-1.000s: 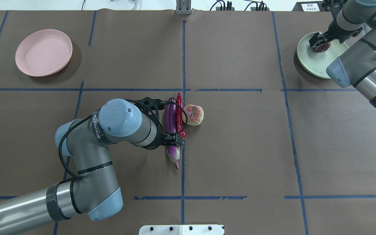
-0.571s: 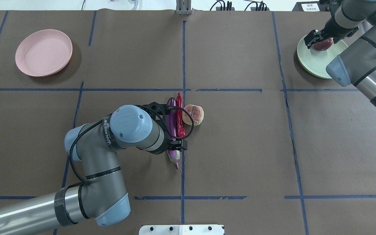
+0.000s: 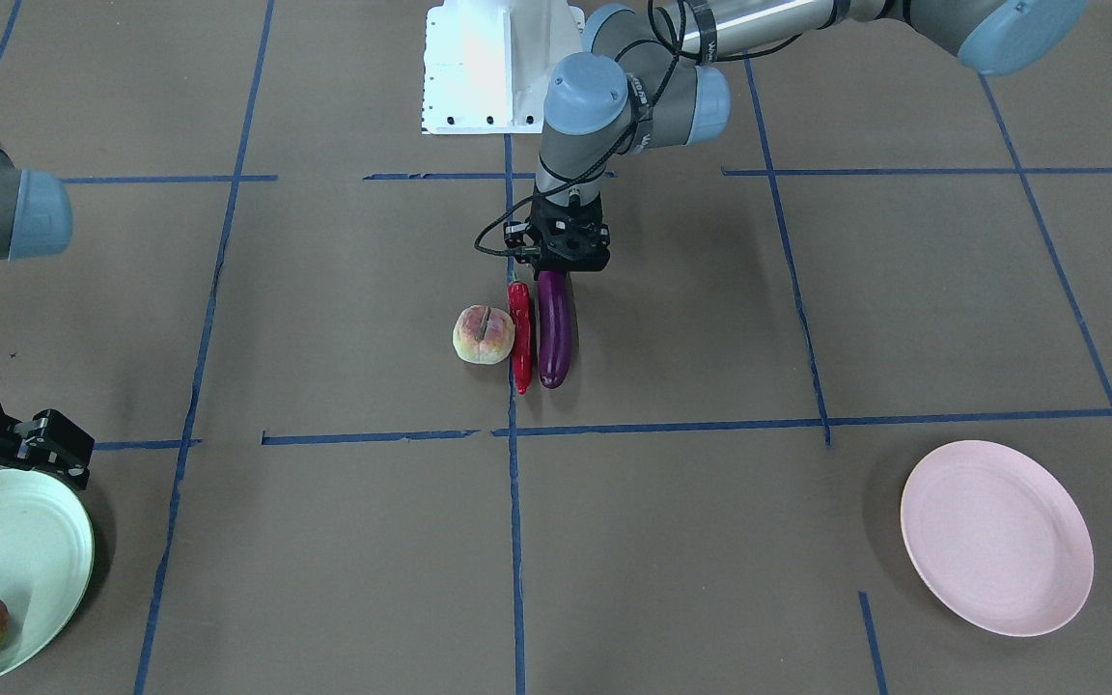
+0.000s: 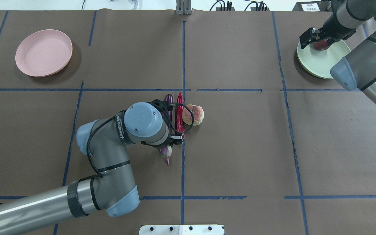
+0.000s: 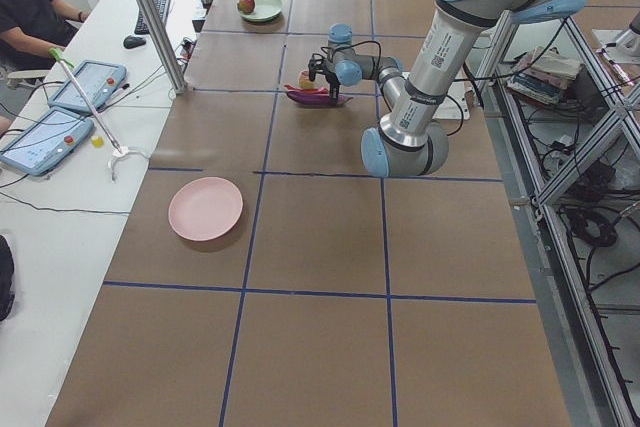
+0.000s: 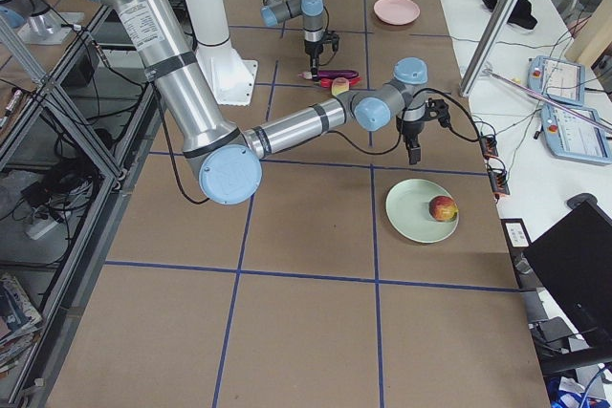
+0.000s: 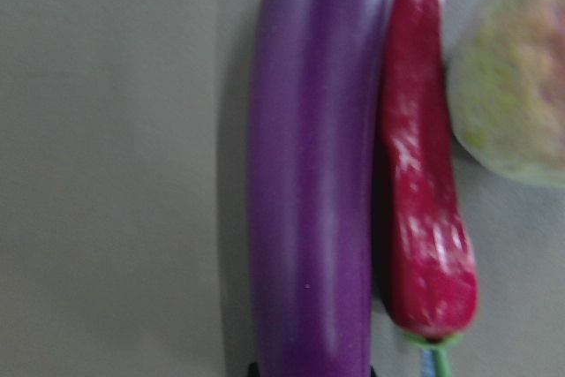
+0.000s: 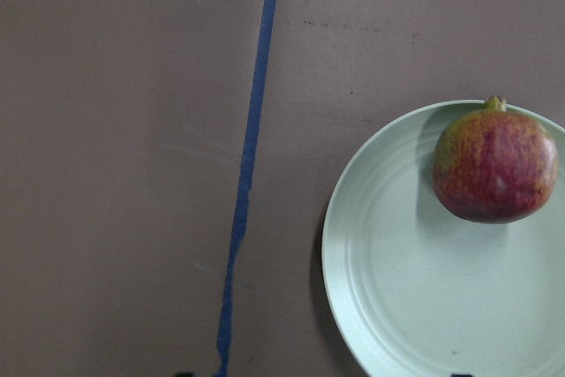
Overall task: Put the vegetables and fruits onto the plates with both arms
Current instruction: 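Carry eggplant onto pink plate with left gripper while right gripper reaches for peach, then grasp the peach with right gripper while left gripper releases eggplant, then carry peach toward green plate with right gripper while left gripper reaches for chili, then grasp red chili pepper with left gripper while right gripper lowers peach onto plate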
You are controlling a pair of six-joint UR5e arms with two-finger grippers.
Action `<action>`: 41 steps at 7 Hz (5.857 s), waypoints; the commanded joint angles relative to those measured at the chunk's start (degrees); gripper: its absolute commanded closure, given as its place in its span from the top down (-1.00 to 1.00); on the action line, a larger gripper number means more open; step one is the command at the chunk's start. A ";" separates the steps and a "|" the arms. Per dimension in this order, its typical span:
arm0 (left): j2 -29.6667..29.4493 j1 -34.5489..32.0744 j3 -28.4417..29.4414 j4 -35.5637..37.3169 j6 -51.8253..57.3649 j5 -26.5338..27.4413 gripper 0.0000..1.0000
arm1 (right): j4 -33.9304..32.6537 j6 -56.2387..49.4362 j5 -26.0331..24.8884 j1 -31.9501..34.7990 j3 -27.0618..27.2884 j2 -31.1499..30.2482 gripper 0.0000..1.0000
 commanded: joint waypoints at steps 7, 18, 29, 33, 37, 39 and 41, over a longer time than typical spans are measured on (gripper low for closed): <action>15.31 -33.66 10.78 -9.88 38.74 -6.47 -1.00 | -0.51 46.54 -7.24 -26.23 22.36 -1.52 0.99; 8.71 -37.57 27.04 -24.63 38.17 -7.74 1.00 | -4.82 48.93 -19.72 -34.51 3.40 15.09 0.99; 10.82 -29.69 15.74 -25.61 17.33 -9.67 1.00 | -2.71 48.67 -16.33 -32.16 -2.78 18.18 -1.00; 9.94 -22.38 8.60 -24.91 5.23 -10.11 1.00 | -2.97 37.38 -6.20 -18.82 10.16 4.22 -1.00; -1.28 -9.21 7.00 -15.19 -2.17 -5.84 1.00 | -2.27 5.05 -7.24 -3.15 -5.43 1.21 -1.00; -3.58 -6.81 6.21 -11.04 -2.35 -3.87 1.00 | -2.35 0.42 -13.44 -1.55 -11.08 1.73 -1.00; -4.82 -4.27 6.21 -8.74 -2.35 -1.86 1.00 | -2.27 0.42 -16.89 -1.63 -12.85 1.82 -0.94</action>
